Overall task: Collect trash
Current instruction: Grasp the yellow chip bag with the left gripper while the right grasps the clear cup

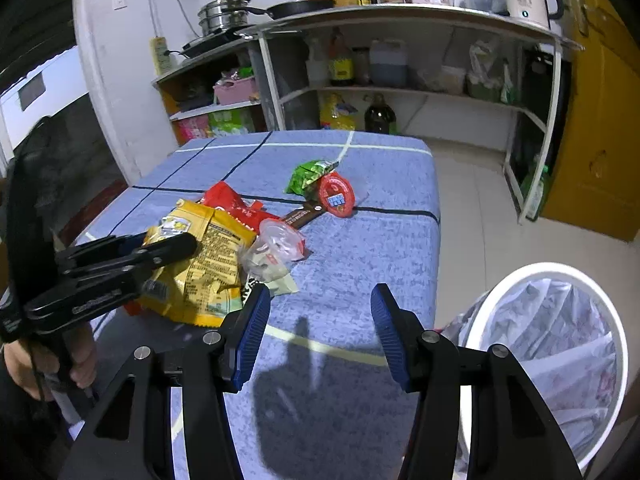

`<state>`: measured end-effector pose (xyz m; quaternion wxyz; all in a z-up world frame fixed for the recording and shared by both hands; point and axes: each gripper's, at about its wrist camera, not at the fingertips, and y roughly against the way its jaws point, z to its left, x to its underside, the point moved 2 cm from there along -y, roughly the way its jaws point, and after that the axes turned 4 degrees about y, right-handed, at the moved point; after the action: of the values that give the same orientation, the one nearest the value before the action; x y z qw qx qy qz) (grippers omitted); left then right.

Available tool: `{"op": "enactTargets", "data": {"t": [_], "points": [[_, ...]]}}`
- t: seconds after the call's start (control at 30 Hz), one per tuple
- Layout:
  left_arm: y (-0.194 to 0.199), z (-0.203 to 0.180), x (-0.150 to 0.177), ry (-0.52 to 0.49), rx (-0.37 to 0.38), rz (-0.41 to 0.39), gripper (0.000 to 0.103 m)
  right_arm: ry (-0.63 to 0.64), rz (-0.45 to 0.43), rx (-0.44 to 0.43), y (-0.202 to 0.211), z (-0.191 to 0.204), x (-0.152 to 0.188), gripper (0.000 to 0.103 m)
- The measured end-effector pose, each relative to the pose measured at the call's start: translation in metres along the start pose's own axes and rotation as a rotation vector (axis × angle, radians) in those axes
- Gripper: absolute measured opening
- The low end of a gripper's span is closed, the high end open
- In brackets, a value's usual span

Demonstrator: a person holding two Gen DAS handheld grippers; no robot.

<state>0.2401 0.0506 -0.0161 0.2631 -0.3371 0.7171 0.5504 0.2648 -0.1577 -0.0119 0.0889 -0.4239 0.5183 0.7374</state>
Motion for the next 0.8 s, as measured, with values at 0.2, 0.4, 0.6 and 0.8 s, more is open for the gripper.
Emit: {"op": "enactTargets", "data": {"t": [0.2, 0.4, 0.6, 0.8], "points": [[0.022, 0.002, -0.005, 0.008, 0.050, -0.037, 0.030, 0.003, 0.045, -0.013, -0.016, 0.017, -0.016, 0.053], [0.045, 0.013, -0.010, 0.019, 0.077, -0.077, 0.030, -0.016, 0.107, -0.006, -0.043, 0.029, -0.030, 0.053], [0.055, 0.026, -0.009, 0.031, 0.071, -0.095, 0.030, -0.044, 0.164, 0.006, -0.076, 0.032, -0.036, 0.053], [0.055, 0.034, -0.010, 0.051, 0.075, -0.093, 0.030, -0.047, 0.200, 0.023, -0.098, 0.034, -0.039, 0.037]]}}
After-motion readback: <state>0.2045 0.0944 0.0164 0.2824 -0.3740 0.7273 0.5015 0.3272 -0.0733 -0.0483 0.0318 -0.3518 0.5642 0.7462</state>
